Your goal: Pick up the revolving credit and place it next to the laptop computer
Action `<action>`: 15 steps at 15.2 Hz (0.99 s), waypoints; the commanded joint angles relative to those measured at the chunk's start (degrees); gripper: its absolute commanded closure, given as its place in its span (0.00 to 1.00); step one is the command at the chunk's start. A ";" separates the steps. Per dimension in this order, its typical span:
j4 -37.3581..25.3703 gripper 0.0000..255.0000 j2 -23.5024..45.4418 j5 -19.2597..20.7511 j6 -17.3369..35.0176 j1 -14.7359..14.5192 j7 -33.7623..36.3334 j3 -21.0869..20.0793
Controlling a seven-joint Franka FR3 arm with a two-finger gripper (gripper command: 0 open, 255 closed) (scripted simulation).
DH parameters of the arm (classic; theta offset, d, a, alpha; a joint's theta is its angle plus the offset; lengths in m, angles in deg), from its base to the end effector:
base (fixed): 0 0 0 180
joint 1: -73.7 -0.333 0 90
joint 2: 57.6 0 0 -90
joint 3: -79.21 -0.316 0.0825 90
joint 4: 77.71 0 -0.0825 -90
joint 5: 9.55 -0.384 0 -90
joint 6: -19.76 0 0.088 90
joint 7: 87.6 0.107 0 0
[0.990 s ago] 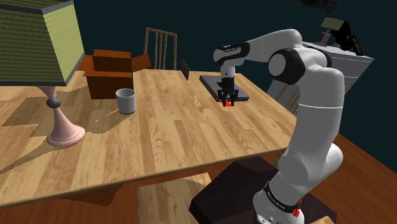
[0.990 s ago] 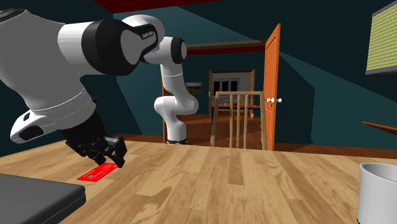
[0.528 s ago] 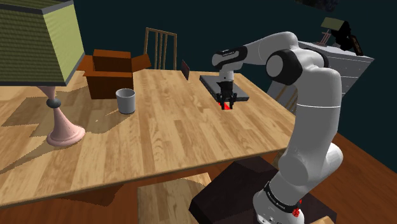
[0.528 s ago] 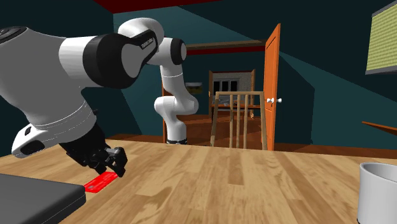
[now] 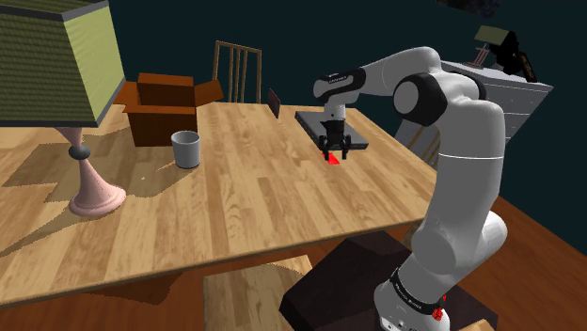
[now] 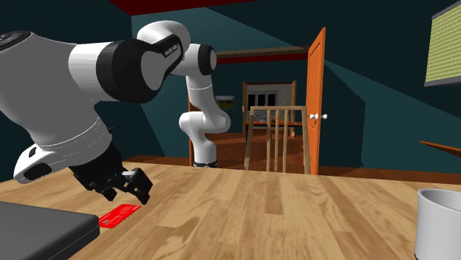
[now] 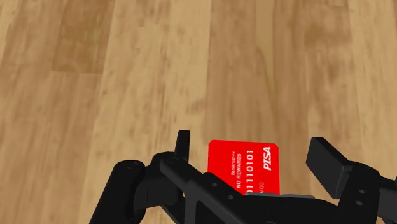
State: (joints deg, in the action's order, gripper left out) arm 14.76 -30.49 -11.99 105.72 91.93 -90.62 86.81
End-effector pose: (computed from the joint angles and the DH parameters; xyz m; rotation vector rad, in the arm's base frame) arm 0.5512 -0.2524 0.3230 -2.8354 0.5918 0.8484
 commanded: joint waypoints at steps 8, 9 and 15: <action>-11.83 0.00 3.52 -0.22 -8.32 0.54 -0.07 -0.03; -11.80 0.00 3.49 -0.22 -8.30 0.54 -0.07 -0.03; -11.83 0.00 3.52 -0.22 -8.32 0.54 -0.07 -0.03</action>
